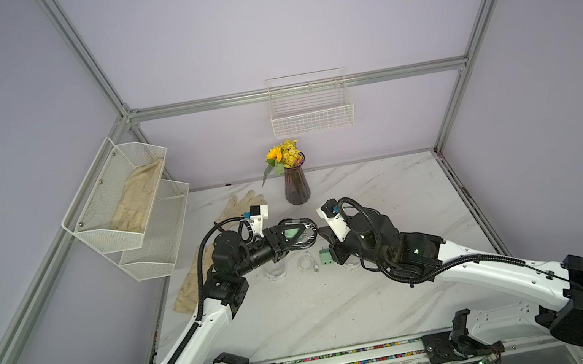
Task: Pack away charging kits
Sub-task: Zip the zipper on the storage bag.
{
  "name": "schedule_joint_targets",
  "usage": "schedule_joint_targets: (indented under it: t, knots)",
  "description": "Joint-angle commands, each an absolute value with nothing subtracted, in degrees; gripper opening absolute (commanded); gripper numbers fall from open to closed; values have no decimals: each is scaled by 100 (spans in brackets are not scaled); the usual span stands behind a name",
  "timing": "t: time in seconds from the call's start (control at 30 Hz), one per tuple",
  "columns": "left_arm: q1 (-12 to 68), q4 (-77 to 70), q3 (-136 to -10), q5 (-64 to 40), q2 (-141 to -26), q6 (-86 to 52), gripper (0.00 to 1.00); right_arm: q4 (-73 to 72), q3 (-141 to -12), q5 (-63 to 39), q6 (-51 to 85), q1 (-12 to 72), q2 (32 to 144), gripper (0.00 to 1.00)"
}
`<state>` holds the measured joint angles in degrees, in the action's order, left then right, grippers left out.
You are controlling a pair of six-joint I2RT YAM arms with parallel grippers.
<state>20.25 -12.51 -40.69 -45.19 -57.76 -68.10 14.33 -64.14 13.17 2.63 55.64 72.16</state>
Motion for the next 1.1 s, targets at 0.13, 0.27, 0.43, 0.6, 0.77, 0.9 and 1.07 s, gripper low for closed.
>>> schedule_joint_targets:
  t: [0.13,0.27,0.43,0.6,0.77,0.9,1.07]
  knots:
    - [2040,-391,-4892,-5772,-5518,-5352,11,2003,-7079,846,-611,5442,7378,0]
    - [2005,-319,-4968,-5969,-5572,-5078,3,2274,-7210,1194,-659,5440,7303,0]
    - [1960,169,-5095,-6111,-5616,-4661,0,2302,-7271,1736,-938,5439,7079,0]
    - [1960,111,-4988,-6408,-5667,-4631,0,1955,-7370,1733,-1306,5439,6880,0]
    - [1960,278,-4967,-6520,-5743,-4434,0,1591,-7467,1718,-1397,5441,6906,0]
    - [1960,315,-4897,-6575,-5748,-4333,0,1354,-7496,1611,-1547,5437,6836,0]
    - [1968,408,-4953,-6691,-5706,-4189,0,1320,-7638,1842,-1784,5436,6839,0]
